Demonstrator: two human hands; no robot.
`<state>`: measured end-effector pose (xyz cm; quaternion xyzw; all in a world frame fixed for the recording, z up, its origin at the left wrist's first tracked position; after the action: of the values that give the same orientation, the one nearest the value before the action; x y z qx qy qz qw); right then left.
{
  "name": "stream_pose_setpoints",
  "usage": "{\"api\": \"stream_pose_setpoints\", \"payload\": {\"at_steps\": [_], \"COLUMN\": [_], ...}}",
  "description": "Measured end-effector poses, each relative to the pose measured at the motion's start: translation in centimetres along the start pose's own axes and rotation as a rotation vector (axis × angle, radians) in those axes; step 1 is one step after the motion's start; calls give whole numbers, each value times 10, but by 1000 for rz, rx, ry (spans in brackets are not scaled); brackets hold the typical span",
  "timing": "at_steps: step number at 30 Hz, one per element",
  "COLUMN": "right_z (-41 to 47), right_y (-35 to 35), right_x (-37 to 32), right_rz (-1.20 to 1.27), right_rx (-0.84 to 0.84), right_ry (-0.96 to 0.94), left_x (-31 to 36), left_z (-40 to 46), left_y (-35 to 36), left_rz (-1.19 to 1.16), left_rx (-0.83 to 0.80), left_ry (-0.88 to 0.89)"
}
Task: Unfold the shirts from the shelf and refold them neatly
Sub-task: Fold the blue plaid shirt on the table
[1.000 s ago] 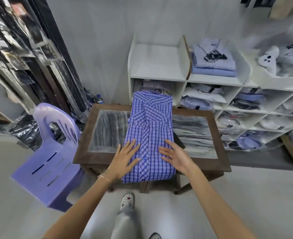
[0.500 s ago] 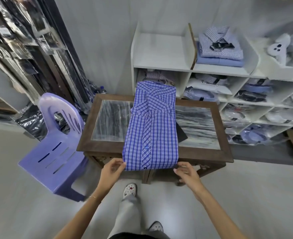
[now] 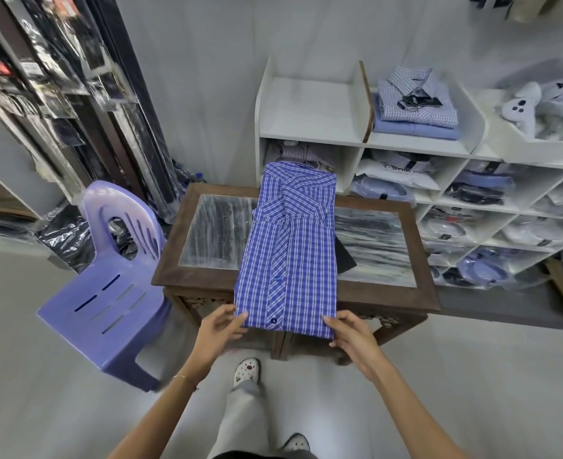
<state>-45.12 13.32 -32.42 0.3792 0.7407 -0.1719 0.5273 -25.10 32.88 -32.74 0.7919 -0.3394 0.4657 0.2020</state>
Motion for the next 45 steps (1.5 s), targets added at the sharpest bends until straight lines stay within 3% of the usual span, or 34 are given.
{"api": "stream_pose_setpoints", "payload": {"at_steps": [3, 10, 14, 18, 24, 28, 37, 42, 45], "right_z": [-5, -11, -13, -16, -21, -24, -35, -42, -44], "right_y": [1, 17, 16, 10, 8, 0, -6, -6, -2], "right_x": [-3, -8, -13, -21, -26, -24, -14, -14, -25], "right_rz": [-11, -122, -281, -262, -214, -224, -13, 207, 372], "right_rx": [-64, -202, -200, -178, -187, -162, -1, -89, -102], "right_ry": [-15, 31, -5, -49, -35, -28, 58, 199, 223], "left_x": [7, 30, 45, 51, 41, 34, 10, 6, 16], "left_z": [1, 4, 0, -4, -16, -19, -25, -26, -23], "left_y": [2, 4, -1, -18, -2, -6, 0, 1, 8], "left_rz": [92, 256, 363, 346, 419, 277, -55, -577, -409], "left_rx": [-116, -320, -302, -220, -339, -200, -112, -179, -171], "left_ry": [10, -149, -27, 54, -81, -120, -227, -342, -223]}}
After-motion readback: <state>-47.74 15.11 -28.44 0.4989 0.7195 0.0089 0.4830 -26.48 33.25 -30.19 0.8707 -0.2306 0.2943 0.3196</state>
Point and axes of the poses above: each hand's wrist, its own z-axis towards the middle knuckle, its own y-axis out of the palm, x = y × z, the point moved 4 cm from there along z, towards the middle knuckle, and after that the axes turned 11 degrees about -y, right-handed, at the moved point
